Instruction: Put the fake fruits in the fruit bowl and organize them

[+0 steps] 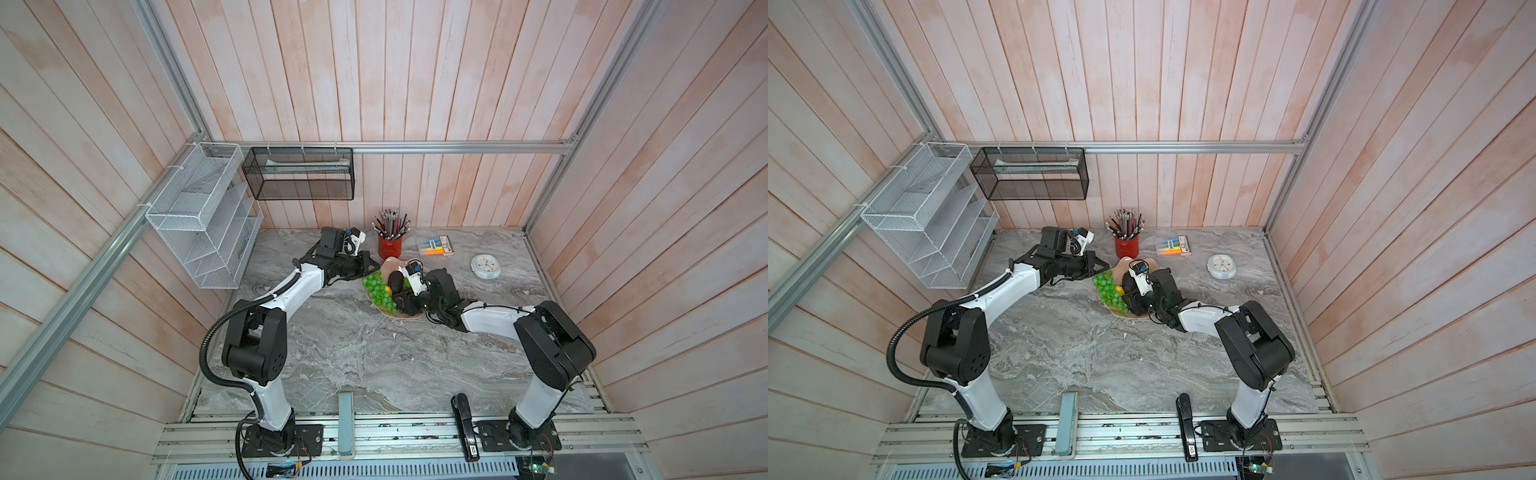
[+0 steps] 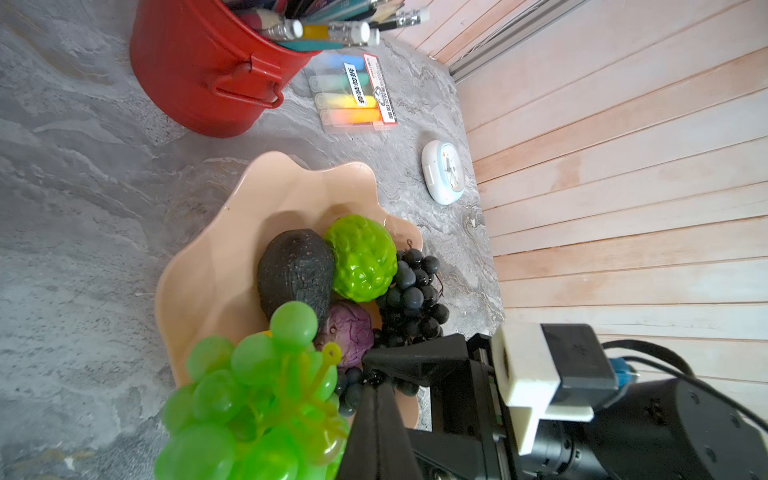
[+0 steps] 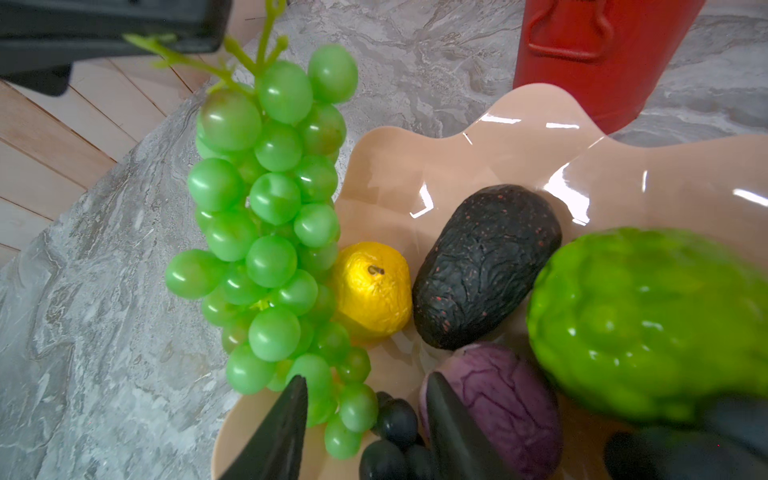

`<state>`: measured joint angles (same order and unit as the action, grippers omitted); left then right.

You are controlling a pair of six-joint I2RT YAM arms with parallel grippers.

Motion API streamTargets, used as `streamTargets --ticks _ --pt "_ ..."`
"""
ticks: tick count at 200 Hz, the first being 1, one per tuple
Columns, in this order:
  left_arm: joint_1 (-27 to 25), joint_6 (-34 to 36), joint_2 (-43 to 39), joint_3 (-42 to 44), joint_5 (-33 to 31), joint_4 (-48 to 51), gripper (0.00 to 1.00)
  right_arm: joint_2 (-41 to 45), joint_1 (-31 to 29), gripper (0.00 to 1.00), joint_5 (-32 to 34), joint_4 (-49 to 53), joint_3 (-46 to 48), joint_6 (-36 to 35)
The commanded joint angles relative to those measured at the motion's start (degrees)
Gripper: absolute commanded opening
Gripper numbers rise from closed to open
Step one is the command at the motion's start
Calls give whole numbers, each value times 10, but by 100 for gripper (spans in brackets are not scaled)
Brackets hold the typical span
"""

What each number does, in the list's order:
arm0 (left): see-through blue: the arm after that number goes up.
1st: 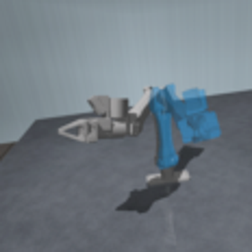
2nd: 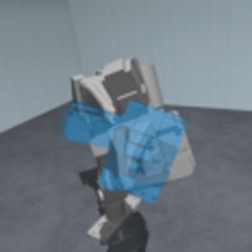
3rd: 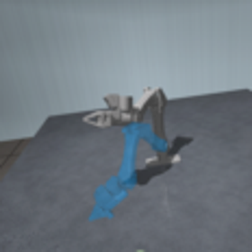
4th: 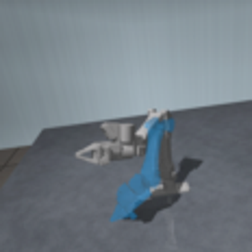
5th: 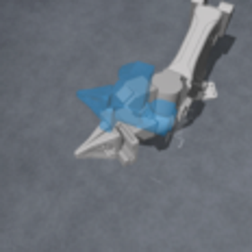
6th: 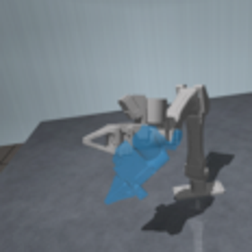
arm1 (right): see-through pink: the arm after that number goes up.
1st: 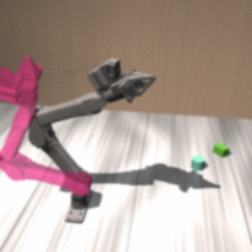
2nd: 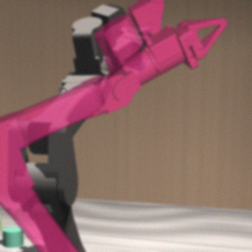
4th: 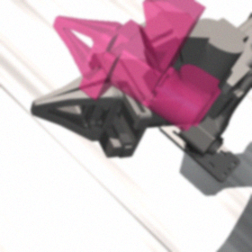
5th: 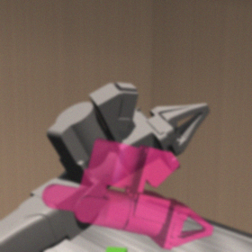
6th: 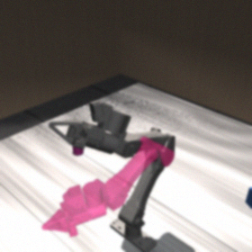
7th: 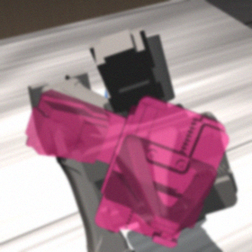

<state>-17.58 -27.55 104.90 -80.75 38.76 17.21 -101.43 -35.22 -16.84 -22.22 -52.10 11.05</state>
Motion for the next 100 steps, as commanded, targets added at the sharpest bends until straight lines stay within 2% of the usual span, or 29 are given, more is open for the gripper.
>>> streamTargets --ticks 1,100 --pt "1 20 32 -42 10 -7 0 -21 -4 47 -14 -3 -15 -2" --pt "1 13 137 -100 49 -40 1 -34 -6 45 -20 -2 -21 3"
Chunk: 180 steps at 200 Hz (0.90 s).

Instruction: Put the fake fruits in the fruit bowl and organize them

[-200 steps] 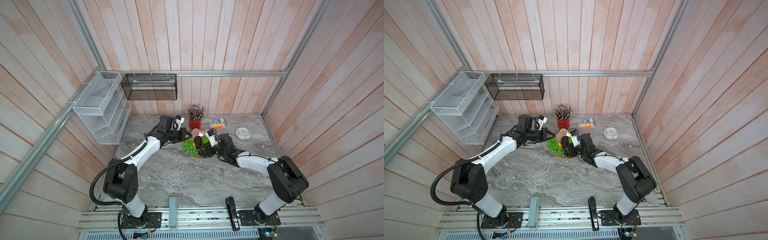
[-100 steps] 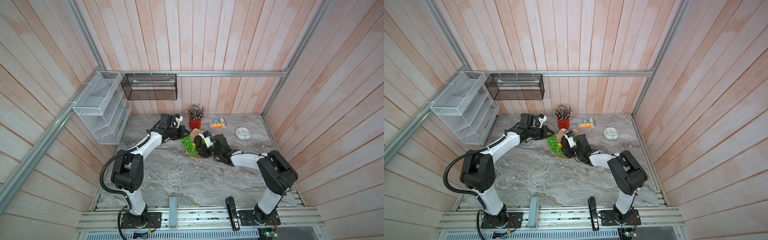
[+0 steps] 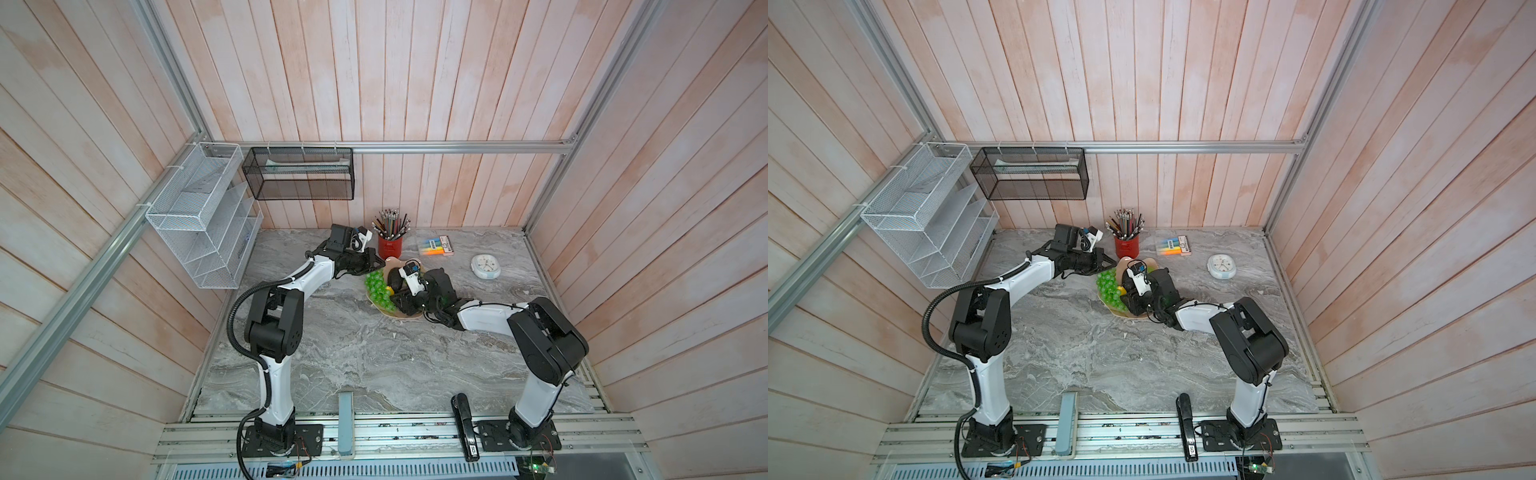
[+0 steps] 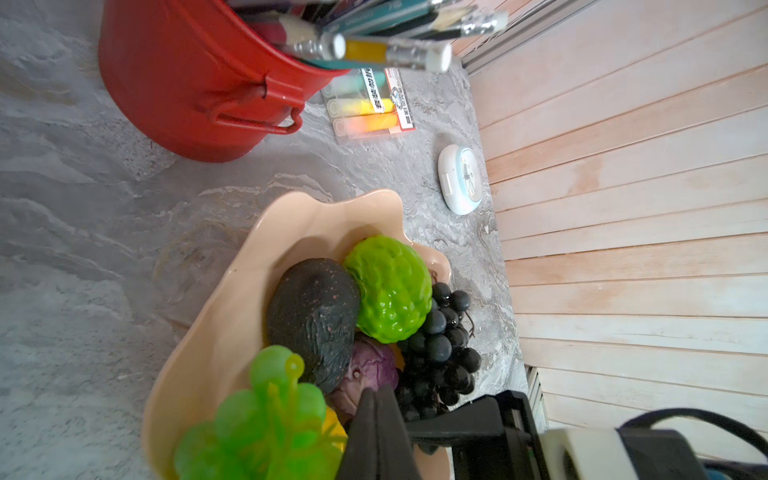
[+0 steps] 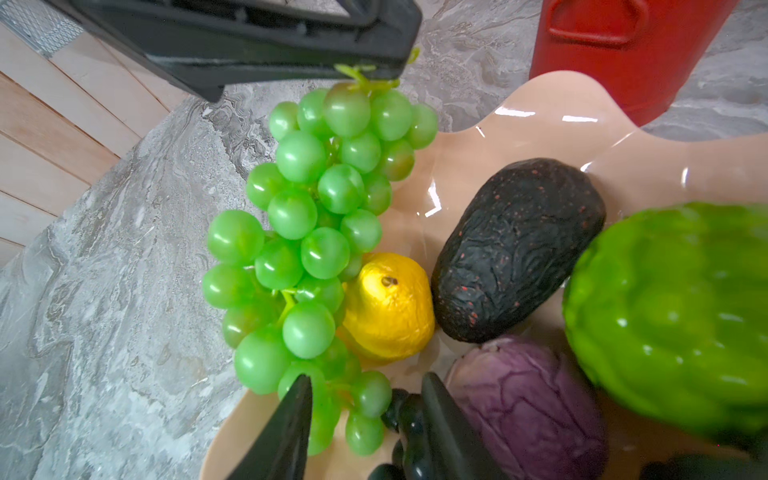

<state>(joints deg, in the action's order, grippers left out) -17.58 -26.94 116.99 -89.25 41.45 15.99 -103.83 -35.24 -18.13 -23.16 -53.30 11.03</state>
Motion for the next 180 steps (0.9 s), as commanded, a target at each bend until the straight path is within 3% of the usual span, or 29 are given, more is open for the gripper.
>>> streamTargets --ticks 1,63,142,180 --pt "1 6 17 -15 23 -28 1 -10 -6 45 -7 7 -8 3" --pt "2 5 47 -22 54 -60 10 18 -8 45 5 18 -6 6" --pt "4 5 82 -40 59 -68 13 79 -6 46 62 48 8 -18" --pt "5 11 87 -35 55 -74 33 102 -6 46 69 65 14 -7"
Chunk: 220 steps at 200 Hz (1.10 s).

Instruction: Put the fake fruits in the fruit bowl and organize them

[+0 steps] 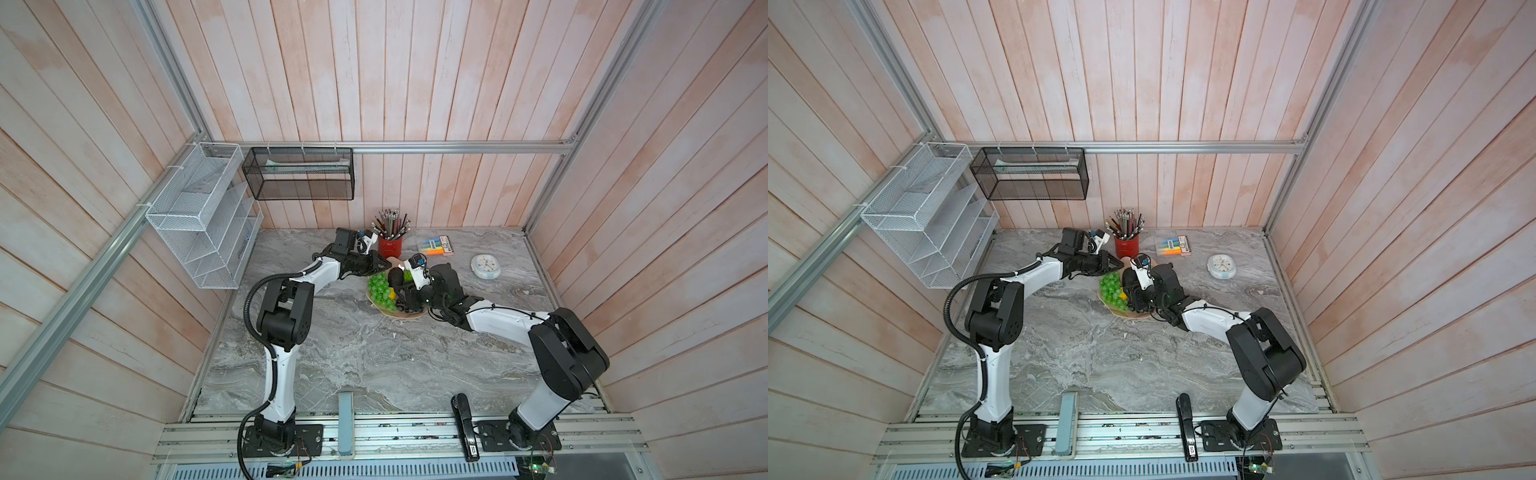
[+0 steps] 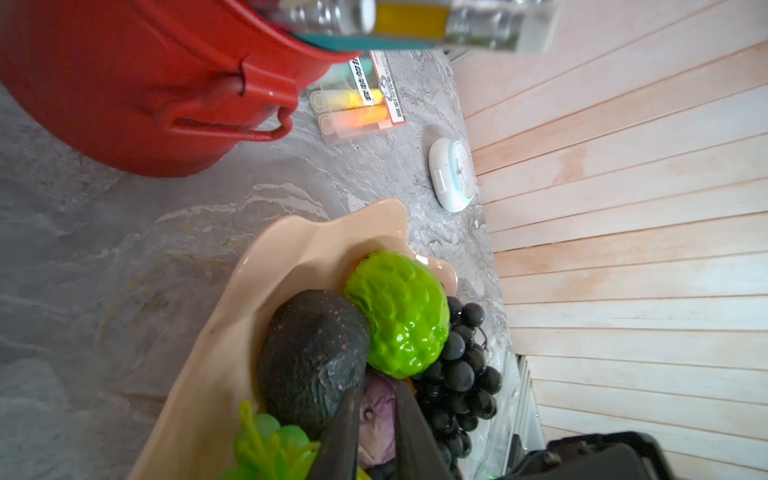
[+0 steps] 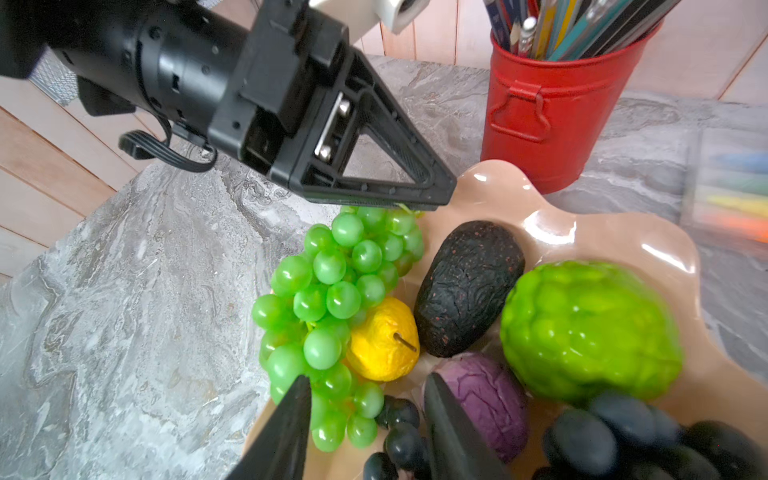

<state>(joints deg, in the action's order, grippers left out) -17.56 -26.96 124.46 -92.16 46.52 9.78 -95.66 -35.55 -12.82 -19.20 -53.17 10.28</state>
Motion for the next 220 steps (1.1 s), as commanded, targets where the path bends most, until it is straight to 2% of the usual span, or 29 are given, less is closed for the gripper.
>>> streamTargets --ticks 1,34,63,97,117,144,163,173,220 --pt "5 11 12 -6 4 -12 34 21 -2 46 16 26 13 0" --pt "11 2 11 -19 -10 -7 46 44 -3 47 31 47 16 -8" --pt "16 11 -33 -7 -48 9 55 61 -3 47 41 52 26 -7" --pt "18 36 -81 6 -83 52 62 76 -3 47 39 44 38 3" --pt "18 37 -108 35 -105 53 63 82 -2 47 39 46 41 0" --pt "18 14 -145 81 -191 64 53 110 -3 47 51 46 53 -7" --pt "14 5 -169 125 -207 48 32 140 -3 48 65 28 78 0" --pt "9 1 -179 144 -215 44 24 148 -4 48 70 24 88 2" --pt "-32 5 -169 171 -239 44 22 139 -3 48 63 32 105 10"
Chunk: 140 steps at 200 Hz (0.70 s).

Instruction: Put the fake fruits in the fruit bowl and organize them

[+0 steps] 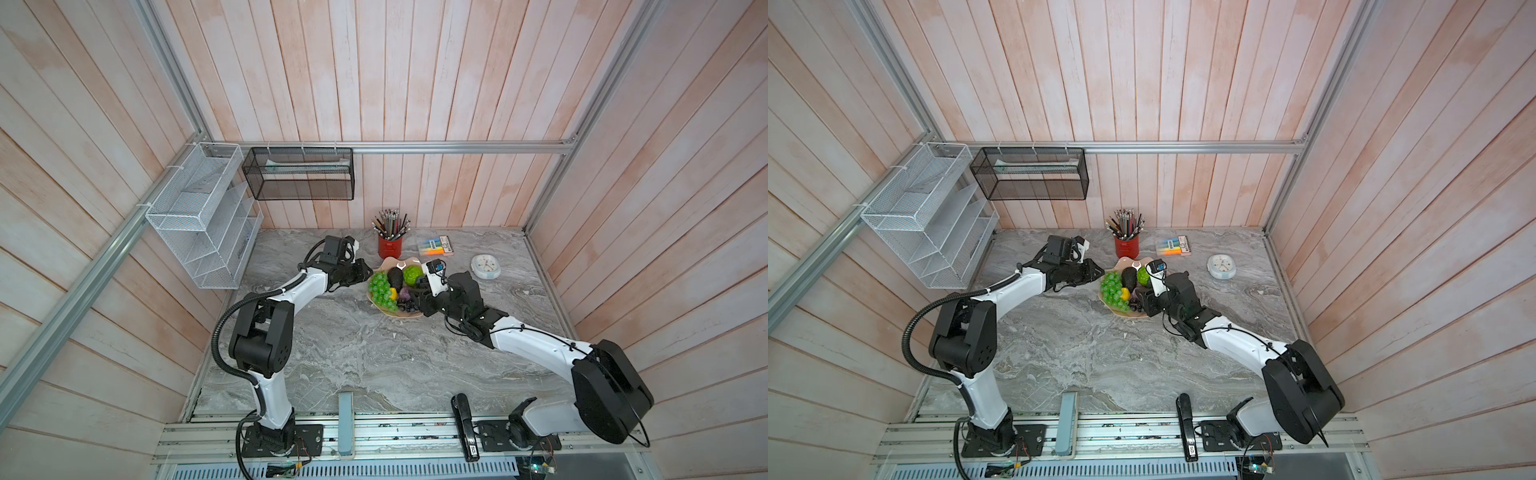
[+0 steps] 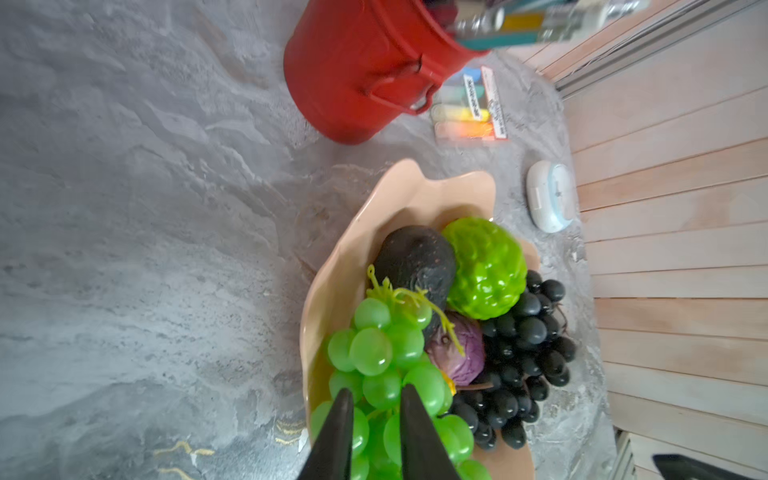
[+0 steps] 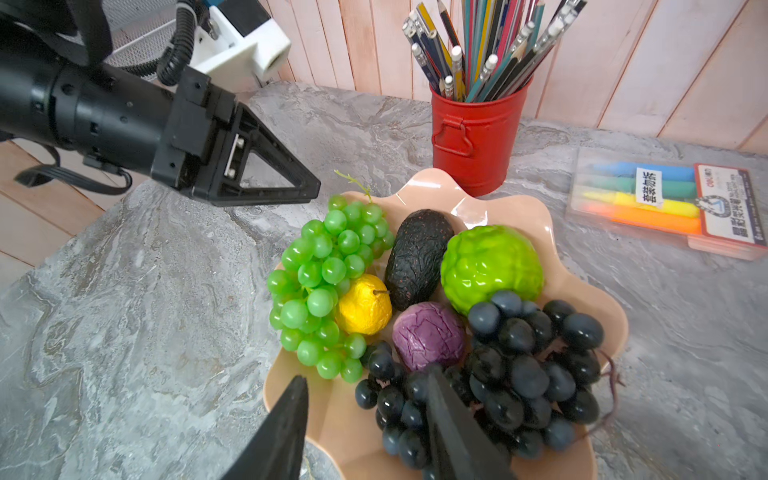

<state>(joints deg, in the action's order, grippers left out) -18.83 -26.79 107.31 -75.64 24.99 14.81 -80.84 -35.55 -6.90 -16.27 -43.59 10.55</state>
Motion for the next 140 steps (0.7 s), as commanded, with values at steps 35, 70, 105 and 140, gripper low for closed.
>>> streamTargets --ticks 35,70,105,140 --pt "-21 -6 15 11 -16 -30 21 -15 -4 48 3 8 4 6" --pt "-19 -5 28 7 4 -51 22 -24 -3 48 1 10 -1 4" --pt "-8 -22 34 17 42 -91 21 -31 -3 48 -3 15 -8 5" --pt "7 -37 31 32 69 -120 22 -31 -3 48 -3 18 -8 7"
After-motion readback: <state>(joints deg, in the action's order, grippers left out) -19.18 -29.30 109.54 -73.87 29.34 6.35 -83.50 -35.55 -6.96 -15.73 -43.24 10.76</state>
